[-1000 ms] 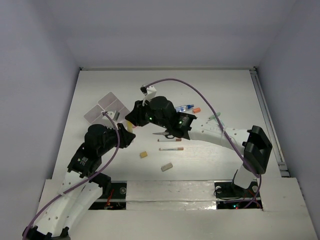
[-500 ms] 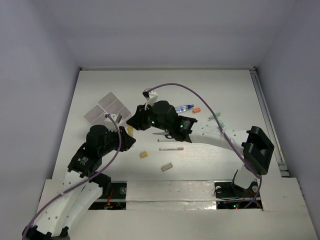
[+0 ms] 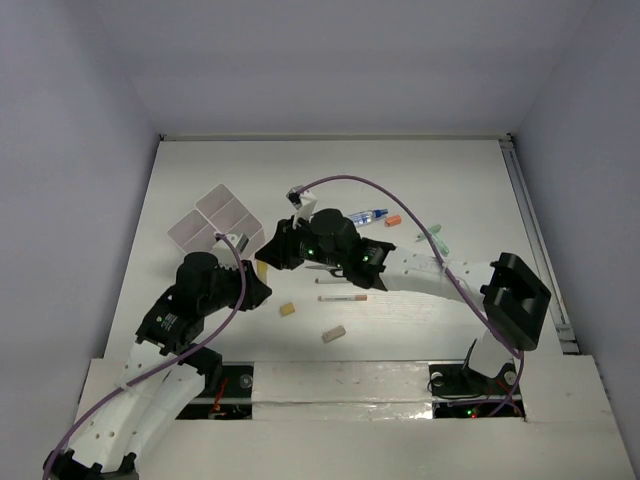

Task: Sort the stationery into containers
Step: Close the pen cap on the pen.

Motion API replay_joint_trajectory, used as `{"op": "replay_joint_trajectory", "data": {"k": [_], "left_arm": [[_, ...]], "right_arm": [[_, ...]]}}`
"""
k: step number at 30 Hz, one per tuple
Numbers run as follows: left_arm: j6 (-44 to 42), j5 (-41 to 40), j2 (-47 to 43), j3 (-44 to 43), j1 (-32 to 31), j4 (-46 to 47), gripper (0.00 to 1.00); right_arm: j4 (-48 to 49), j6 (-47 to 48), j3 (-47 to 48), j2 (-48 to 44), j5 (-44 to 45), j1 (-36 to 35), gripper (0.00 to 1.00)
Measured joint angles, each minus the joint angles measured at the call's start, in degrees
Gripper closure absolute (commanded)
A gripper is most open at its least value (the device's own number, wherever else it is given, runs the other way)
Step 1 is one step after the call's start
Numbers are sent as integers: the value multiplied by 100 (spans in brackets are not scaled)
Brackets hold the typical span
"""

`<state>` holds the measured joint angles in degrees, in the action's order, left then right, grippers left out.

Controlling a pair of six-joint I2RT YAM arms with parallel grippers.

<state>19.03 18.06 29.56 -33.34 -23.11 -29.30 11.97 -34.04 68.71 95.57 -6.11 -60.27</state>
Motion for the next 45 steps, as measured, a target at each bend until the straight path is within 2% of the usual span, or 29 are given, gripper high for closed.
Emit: {"op": "replay_joint_trajectory", "data": {"k": [20,35,45], "left_arm": [[-216,20,7,0,-33,-507,100],[-579,-11,529,-15,-55,-498,100],[-813,-267,699,-450,-55,-782,100]], "right_arm": [[498,-243,-706,-105,-140,-28,100],[772,-317,-898,-37,-136,-28,100],[1207,-402,-918,39,-114,-28,100]]}}
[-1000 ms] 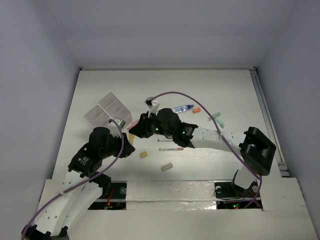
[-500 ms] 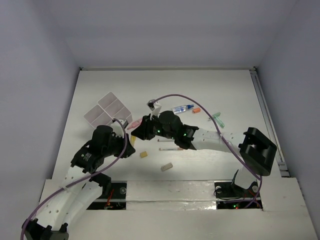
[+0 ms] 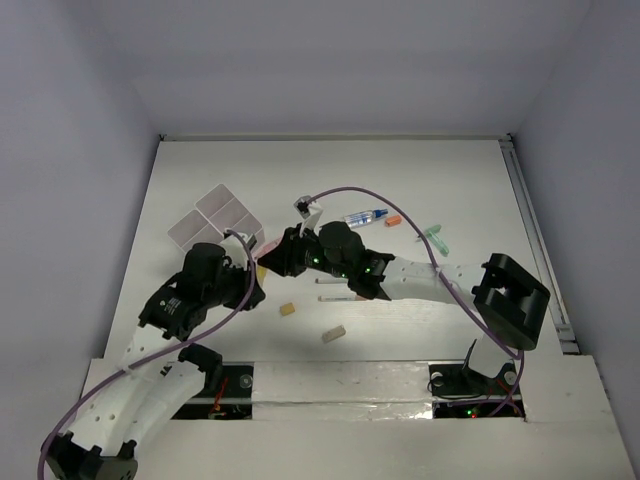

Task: Sort the stationery into containers
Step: Close the pen cap on the pen.

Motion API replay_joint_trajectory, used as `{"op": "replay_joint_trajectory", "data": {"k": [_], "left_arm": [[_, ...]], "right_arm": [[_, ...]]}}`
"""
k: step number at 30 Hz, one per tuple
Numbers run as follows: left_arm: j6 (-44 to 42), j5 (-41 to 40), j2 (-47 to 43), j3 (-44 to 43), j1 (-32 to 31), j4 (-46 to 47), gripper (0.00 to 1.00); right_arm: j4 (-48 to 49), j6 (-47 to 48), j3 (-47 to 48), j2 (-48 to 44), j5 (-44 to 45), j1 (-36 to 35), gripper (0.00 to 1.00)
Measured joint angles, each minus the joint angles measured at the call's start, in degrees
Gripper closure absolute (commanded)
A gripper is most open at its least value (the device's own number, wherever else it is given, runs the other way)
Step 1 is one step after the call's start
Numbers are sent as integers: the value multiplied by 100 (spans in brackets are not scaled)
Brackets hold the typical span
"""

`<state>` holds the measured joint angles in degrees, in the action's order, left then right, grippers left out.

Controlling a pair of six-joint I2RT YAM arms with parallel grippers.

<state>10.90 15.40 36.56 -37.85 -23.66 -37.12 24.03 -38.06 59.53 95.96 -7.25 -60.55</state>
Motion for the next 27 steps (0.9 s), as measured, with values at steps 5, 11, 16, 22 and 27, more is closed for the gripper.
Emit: {"op": "replay_joint_trajectory", "data": {"k": [5,11,16,22,27], "left_arm": [[4,-57,2,-234,0,-70,100],[87,-28,2,-291,2,-63,100],[181,70,-85,-291,2,17,100],[348,59,-431,-201,66,367,96],[444,-66,-667,-136,140,1097,68]], "right_arm": [[284,-20,15,7,17,0,100],[358,-35,39,-7,63,-2,100],[326,-199,74,-92,282,-26,100],[308,-494,258,-105,560,-15,100],[66,-629,616,-55,496,170,100]]}}
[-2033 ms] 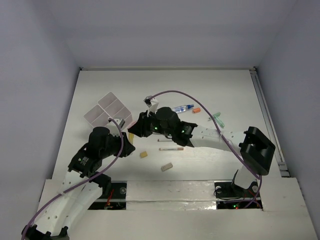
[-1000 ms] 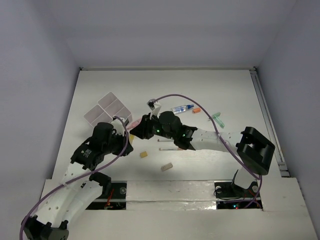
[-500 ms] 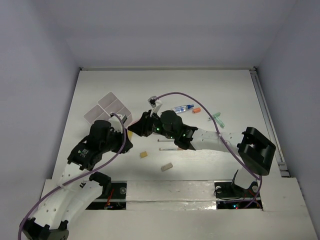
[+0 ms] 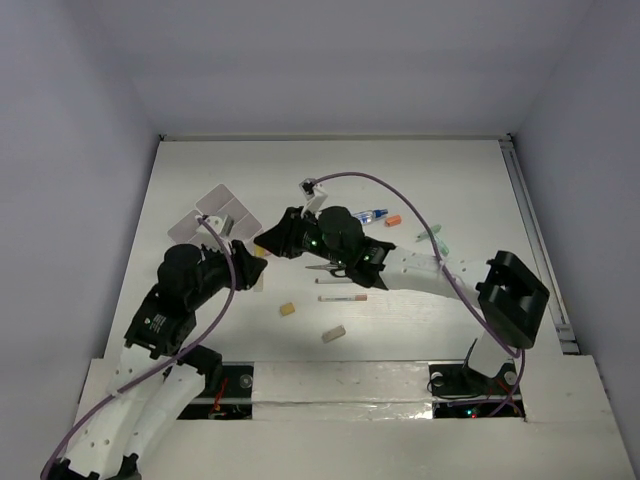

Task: Sort the stationery into containers
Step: Close the pen cap on the pen, then place the pen in the storage box.

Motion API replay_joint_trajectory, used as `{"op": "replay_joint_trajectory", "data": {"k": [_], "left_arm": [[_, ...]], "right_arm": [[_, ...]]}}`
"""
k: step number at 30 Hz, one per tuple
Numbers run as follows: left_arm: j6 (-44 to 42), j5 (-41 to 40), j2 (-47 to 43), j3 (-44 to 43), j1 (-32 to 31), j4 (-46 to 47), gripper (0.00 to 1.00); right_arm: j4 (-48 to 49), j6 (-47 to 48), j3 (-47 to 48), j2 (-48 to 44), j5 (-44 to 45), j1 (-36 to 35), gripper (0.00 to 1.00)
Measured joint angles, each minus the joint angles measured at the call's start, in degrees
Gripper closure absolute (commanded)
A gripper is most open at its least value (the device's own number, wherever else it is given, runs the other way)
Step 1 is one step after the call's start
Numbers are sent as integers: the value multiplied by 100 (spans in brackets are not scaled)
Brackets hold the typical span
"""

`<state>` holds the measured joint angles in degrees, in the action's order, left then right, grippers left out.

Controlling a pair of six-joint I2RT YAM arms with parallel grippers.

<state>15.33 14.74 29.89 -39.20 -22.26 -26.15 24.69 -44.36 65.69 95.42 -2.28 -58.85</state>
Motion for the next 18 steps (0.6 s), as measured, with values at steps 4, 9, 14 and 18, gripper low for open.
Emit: {"op": "replay_joint_trajectory", "data": {"k": [4,9,14,18], "left_arm": [[55,-157,-181,0,42,903,45],[39,-323,-514,0,42,1353,31],[-4,-544,-844,0,42,1384,1],[9,-940,-1165,0,42,1399,1]], "right_arm": [[-474,-28,243,356,-173,186,100],[-1003,-28,643,946,-208,439,100],[-1119,-22,1478,1482,-208,710,100],[-1054,2,2094,1784,-210,885,100]]}}
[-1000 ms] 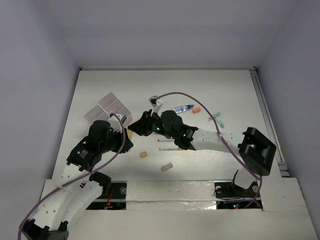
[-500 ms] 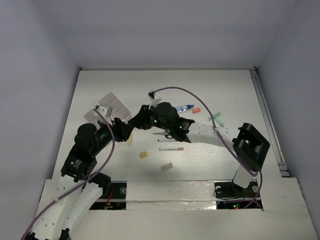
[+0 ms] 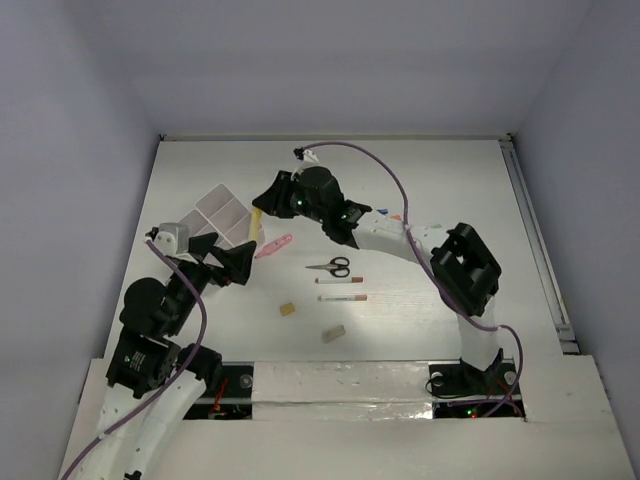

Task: Sort the stationery into containers
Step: Place the pen in the storage box.

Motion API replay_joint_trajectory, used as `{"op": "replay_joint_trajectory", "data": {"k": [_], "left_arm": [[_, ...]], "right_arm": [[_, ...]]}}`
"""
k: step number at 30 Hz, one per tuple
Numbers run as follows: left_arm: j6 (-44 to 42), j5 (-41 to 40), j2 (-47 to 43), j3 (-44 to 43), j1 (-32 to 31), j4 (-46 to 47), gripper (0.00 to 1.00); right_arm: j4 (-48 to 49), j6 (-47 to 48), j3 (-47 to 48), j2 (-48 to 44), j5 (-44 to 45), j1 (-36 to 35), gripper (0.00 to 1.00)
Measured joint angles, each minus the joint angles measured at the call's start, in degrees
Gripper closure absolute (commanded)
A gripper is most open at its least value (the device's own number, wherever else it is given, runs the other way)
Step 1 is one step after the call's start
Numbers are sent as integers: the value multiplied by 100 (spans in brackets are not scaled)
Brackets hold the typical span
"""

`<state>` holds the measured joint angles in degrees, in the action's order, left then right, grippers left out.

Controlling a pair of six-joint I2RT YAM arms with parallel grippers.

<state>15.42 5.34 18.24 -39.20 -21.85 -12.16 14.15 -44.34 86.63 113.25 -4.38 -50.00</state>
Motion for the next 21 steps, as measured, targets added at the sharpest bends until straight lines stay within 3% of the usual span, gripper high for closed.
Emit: {"op": "replay_joint_trajectory", "data": {"k": [12,21], "left_arm": [[-2,-874,-247,24,240,122,1],[-11,-994,-350,24,249,122,1]], "right_arm": [[323,581,2518,1700,229,48,100],[168,1106,4343,2975,588,48,100]]}}
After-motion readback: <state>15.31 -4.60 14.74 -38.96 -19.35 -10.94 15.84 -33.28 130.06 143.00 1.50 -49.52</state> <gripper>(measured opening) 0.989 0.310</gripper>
